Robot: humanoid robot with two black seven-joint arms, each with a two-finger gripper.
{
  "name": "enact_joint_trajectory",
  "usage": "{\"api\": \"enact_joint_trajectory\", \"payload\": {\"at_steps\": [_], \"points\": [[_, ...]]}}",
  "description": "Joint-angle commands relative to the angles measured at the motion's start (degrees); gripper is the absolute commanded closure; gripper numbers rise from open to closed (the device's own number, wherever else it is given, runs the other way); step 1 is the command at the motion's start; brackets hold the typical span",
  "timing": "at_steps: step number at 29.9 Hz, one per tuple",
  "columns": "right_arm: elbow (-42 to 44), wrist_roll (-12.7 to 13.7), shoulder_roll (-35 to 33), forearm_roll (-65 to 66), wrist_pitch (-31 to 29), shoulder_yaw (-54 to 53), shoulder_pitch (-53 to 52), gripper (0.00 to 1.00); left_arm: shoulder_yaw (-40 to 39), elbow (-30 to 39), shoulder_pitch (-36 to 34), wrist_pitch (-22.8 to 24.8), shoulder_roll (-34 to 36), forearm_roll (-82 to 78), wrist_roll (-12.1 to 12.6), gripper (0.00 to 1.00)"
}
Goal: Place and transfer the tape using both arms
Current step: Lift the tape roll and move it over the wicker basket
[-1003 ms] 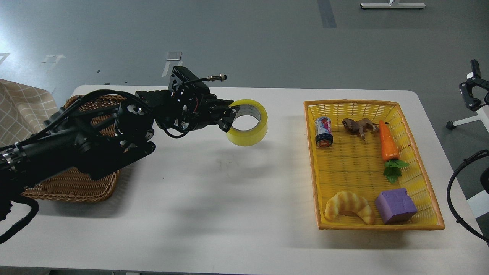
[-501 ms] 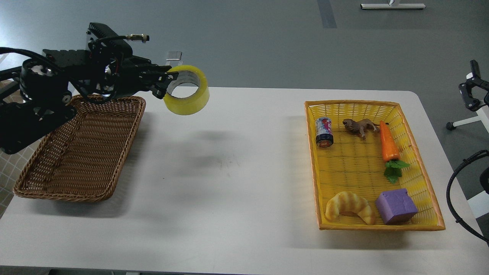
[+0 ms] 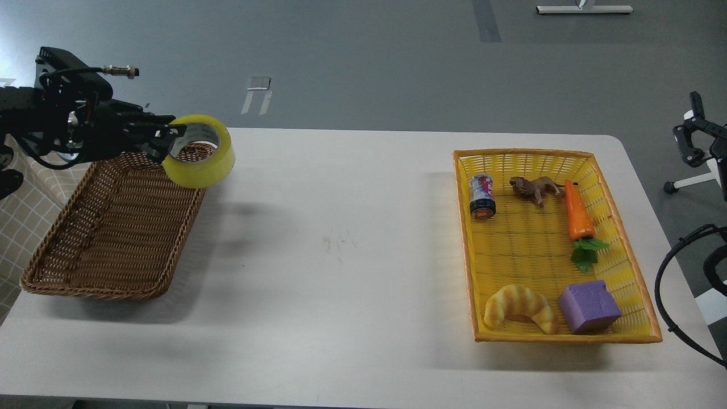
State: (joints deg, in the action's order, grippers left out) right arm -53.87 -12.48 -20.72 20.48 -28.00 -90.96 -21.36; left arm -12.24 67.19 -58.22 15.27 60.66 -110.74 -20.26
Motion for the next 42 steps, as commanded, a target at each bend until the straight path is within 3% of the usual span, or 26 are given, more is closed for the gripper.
{"api": "enact_joint_trajectory", "payload": {"at_steps": [1,29,42], "points": [[0.0,0.0,0.3,0.0,0.0,0.0,0.0,0.0,1.4,-2.1,0.7,0.0,1.3,0.5,0.0,1.0],[0.0,0.0,1.1,0.0,0.0,0.1,0.0,0.0,1.4,-14.8,13.6,-6.7,1.7,10.4,0.0,1.0],[0.0,0.1,1.3,0.0,0.0,0.1,0.0,0.0,1.4,-15.2,17.4,-8.2,-0.8,16.7,0.4,1.0]]}}
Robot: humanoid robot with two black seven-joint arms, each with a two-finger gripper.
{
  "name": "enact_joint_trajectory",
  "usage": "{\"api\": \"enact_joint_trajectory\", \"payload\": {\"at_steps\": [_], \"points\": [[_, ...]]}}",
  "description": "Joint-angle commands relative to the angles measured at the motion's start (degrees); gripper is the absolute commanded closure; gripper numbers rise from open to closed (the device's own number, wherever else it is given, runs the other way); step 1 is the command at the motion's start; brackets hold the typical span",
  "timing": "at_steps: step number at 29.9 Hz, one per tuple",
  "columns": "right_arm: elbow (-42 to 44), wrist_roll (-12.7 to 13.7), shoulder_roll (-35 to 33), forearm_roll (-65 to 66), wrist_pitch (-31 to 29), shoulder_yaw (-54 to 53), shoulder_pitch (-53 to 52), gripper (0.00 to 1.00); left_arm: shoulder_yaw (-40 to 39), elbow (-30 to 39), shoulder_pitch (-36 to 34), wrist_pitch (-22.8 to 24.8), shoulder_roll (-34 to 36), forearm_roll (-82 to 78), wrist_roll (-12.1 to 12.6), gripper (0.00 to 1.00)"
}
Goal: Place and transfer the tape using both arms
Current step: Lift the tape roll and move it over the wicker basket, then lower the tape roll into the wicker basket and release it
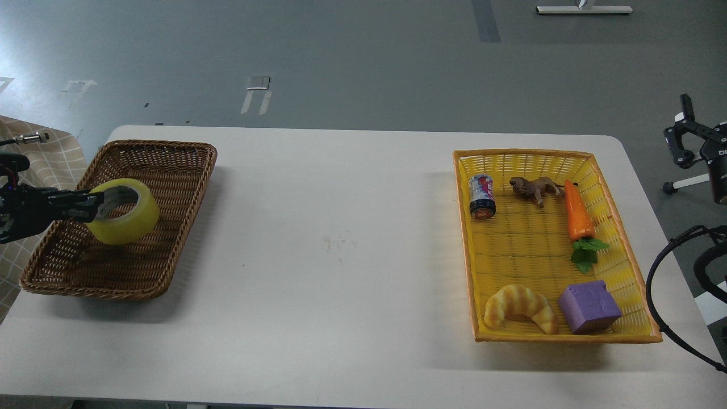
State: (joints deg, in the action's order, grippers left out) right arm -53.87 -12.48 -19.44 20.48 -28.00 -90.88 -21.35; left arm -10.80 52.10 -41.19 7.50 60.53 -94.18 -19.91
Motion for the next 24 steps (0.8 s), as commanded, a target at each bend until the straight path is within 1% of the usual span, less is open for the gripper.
{"api": "enact_joint_trajectory", "payload": {"at_steps": [1,3,12,17,18,19,21,22,23,24], "points": [[0.0,0.1,0.0,0.0,0.0,0.0,0.0,0.0,0.0,-0.2,0.4,-0.8,-0.8,0.1,0.1,1.0],[0.0,0.0,0.0,0.0,0.0,0.0,0.0,0.0,0.0,-0.5,0.5,-2.0,-0.9,0.1,0.2,1.0],[0.1,0.0,0.0,0.0,0.0,0.0,0.1,0.0,0.0,-3.5,1.4,-3.0,-3.8,0.5,0.4,1.0],[0.1,0.0,0.0,0.0,0.0,0.0,0.1,0.0,0.0,-4.1,2.5,-5.6,-4.4,0.6,0.4,1.0],[0.1,0.0,0.0,0.1,0.0,0.0,0.1,0.0,-0.1,-4.0,2.8,-6.1,-4.4,0.6,0.4,0.98],[0.1,0.0,0.0,0.1,0.0,0.0,0.1,0.0,-0.4,-4.1,2.9,-7.0,-4.5,0.7,0.4,0.75],[0.1,0.0,0.0,0.1,0.0,0.0,0.1,0.0,-0.5,-4.3,2.9,-8.4,-5.0,1.8,0.5,0.45],[0.1,0.0,0.0,0.1,0.0,0.0,0.1,0.0,-0.6,-5.4,2.9,-10.2,-6.0,3.7,0.2,0.24],[0.1,0.0,0.0,0.1,0.0,0.0,0.1,0.0,-0.3,-6.2,2.9,-11.1,-6.5,5.0,-0.1,0.21],[0.1,0.0,0.0,0.1,0.0,0.0,0.1,0.0,0.2,-7.0,2.9,-11.9,-7.0,6.6,-0.4,0.2]]}}
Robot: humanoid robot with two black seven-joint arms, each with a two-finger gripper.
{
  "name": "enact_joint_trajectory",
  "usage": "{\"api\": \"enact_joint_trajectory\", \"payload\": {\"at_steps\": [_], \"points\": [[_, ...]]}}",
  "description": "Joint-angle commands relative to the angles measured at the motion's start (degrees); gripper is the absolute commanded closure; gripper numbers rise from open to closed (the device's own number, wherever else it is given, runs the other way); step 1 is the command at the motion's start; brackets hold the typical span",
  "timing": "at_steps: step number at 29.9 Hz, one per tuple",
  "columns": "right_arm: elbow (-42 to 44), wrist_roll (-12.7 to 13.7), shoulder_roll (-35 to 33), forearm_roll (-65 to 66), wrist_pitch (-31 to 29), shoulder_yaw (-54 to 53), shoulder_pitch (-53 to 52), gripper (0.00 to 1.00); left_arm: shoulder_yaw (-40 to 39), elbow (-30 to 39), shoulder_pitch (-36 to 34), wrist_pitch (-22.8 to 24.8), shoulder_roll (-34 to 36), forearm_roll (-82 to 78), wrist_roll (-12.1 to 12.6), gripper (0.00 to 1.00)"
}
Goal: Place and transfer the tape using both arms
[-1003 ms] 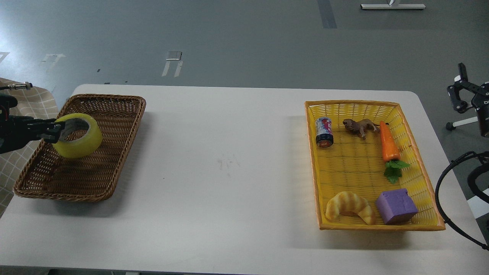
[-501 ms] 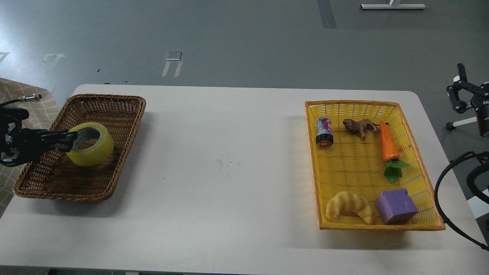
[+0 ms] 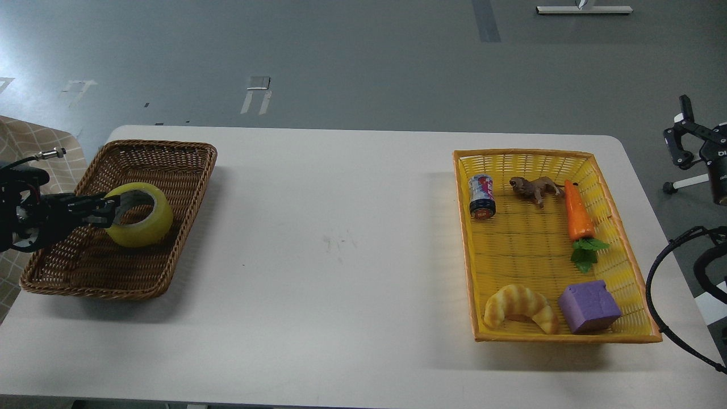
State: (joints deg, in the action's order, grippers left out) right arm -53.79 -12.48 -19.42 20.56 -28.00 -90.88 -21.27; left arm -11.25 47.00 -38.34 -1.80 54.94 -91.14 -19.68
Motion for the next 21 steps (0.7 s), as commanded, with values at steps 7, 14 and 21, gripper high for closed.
{"api": "enact_joint_trajectory", "payload": {"at_steps": [7,14,21], "points": [[0.0,0.0,0.0,0.0,0.0,0.0,0.0,0.0,0.5,-2.4,-0.2,-2.6,-1.4,5.2,-1.3,0.09],[0.0,0.0,0.0,0.0,0.0,0.0,0.0,0.0,-0.4,-2.3,-1.1,-2.4,-0.9,10.3,-2.9,0.03],[-0.1,0.1,0.0,0.0,0.0,0.0,0.0,0.0,-0.5,-1.2,-10.3,7.7,-0.4,33.8,-4.0,0.02]]}}
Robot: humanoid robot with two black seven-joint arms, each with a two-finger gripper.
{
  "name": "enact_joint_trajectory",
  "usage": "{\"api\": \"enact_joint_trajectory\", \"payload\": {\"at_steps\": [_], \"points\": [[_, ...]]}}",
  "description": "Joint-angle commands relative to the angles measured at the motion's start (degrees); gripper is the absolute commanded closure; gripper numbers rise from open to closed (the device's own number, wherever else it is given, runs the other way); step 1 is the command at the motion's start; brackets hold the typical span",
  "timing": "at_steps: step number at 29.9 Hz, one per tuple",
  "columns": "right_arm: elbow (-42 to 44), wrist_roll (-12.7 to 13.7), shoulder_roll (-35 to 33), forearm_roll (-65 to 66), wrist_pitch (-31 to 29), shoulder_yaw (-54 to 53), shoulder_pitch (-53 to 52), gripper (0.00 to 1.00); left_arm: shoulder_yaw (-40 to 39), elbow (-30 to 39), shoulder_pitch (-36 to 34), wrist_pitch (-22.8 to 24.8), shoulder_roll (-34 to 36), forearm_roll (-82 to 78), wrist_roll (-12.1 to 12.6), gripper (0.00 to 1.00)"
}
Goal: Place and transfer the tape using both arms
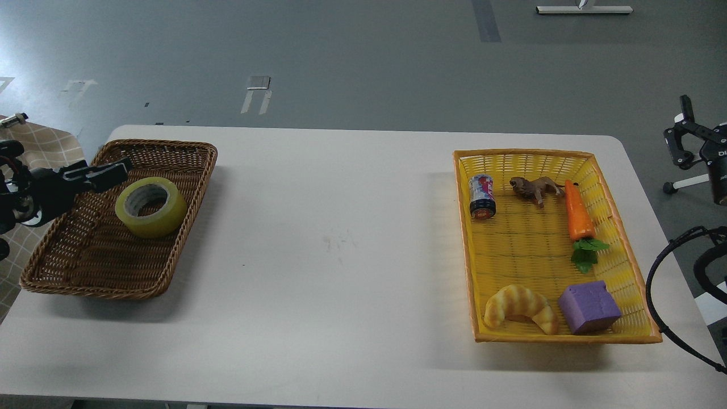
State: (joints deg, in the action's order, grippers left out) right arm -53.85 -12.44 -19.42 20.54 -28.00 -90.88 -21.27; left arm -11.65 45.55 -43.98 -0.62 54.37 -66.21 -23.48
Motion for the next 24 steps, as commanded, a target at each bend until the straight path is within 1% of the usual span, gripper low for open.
{"api": "enact_joint_trajectory", "payload": {"at_steps": [1,2,3,5,6,8,12,14,16,19,21,24], "points": [[0.0,0.0,0.0,0.0,0.0,0.0,-0.1,0.0,-0.4,0.2,-5.8,8.4,0.2,11.2,-0.2,0.02],[-0.1,0.0,0.0,0.1,0.0,0.0,-0.1,0.0,-1.1,0.2,-7.9,12.6,0.4,16.7,-0.2,0.02],[-0.1,0.0,0.0,0.1,0.0,0.0,-0.1,0.0,-1.1,0.2,-8.0,12.7,0.4,16.7,-0.2,0.02],[-0.1,0.0,-0.2,0.1,0.0,0.0,-0.1,0.0,-4.1,0.2,-10.7,21.1,0.3,29.4,0.2,0.02],[-0.1,0.0,-0.3,0.2,0.0,0.0,-0.1,0.0,-5.9,0.2,-10.9,24.8,-0.1,35.9,0.5,0.02],[-0.1,0.0,-0.4,0.2,0.0,0.0,-0.2,0.0,-7.5,0.2,-11.2,28.6,-1.2,41.8,0.5,0.02],[-0.6,0.1,-0.6,0.2,0.0,0.2,-0.3,0.0,-8.7,0.2,-11.7,28.6,-4.4,44.6,0.0,0.02],[-0.6,0.7,-0.8,0.2,0.0,0.4,-0.9,0.0,-12.8,0.5,-11.7,28.6,-6.8,45.2,0.0,0.02],[-0.6,0.9,-1.4,0.2,0.0,0.4,-1.1,0.0,-15.2,0.9,-11.4,28.6,-8.5,45.6,0.0,0.02],[-0.6,1.2,-3.3,0.2,0.0,0.9,-2.5,0.0,-19.5,1.6,-10.2,28.6,-12.9,46.6,0.0,0.02],[-0.8,1.7,-3.8,0.2,0.0,1.1,-3.5,0.0,-21.1,1.6,-8.9,28.6,-15.7,48.5,0.3,0.02],[-0.9,1.8,-3.8,0.2,0.0,1.1,-4.5,0.0,-22.9,1.6,-8.1,28.6,-19.1,51.3,0.4,0.02]]}}
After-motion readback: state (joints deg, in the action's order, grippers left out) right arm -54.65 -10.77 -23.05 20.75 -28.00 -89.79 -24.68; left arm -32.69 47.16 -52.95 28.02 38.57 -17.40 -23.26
